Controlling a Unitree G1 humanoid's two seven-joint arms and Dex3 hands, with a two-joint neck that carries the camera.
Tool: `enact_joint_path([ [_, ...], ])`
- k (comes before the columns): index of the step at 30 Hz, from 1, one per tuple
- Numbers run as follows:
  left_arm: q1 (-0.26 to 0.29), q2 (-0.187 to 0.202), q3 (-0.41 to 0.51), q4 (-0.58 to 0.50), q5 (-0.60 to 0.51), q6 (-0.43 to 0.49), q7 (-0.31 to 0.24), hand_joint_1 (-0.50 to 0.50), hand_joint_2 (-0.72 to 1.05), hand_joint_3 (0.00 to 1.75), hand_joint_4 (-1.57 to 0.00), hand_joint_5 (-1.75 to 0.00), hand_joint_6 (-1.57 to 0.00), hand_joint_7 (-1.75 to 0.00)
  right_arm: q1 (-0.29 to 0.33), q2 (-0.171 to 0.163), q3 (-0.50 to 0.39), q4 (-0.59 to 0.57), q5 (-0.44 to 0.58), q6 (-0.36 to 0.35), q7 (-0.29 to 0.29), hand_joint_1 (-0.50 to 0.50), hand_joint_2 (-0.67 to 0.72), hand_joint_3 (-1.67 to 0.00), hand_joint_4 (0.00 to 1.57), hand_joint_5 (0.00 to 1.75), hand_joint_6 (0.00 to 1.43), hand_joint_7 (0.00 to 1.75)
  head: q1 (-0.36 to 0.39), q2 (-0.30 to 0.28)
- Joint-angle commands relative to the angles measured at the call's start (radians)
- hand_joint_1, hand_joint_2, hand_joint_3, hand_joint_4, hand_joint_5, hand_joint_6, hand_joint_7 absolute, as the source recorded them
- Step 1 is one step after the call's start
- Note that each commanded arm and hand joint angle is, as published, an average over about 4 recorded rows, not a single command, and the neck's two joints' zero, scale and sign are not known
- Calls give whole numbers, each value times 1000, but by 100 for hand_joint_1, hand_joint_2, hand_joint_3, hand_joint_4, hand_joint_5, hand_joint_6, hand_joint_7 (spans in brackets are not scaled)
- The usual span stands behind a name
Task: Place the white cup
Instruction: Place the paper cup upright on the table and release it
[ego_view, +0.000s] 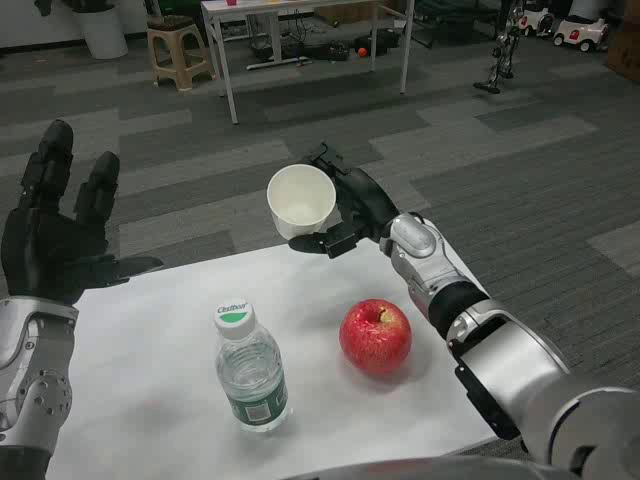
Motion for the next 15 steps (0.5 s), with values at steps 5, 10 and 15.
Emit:
enact_joint_path([
  [5, 8, 6, 8, -18, 10, -3, -2, -50, 16, 9, 0, -21, 0, 0, 105, -42, -89, -90, 8, 7, 5, 29, -41, -95, 0, 155, 0, 168, -5, 4],
  [10, 10, 7, 11, -19, 10, -3, -2, -50, 16, 9, 0, -21, 0, 0, 103, -46, -91, -90, 9, 7, 5, 29, -41, -93, 0, 155, 0, 168, -6, 6],
  [15, 11, 7, 13, -24, 10, -3, -2, -50, 16, 9, 0, -21, 0, 0, 104, -50, -92, -90, 9, 7, 5, 29, -41, -91, 0, 155, 0, 168, -3, -2],
])
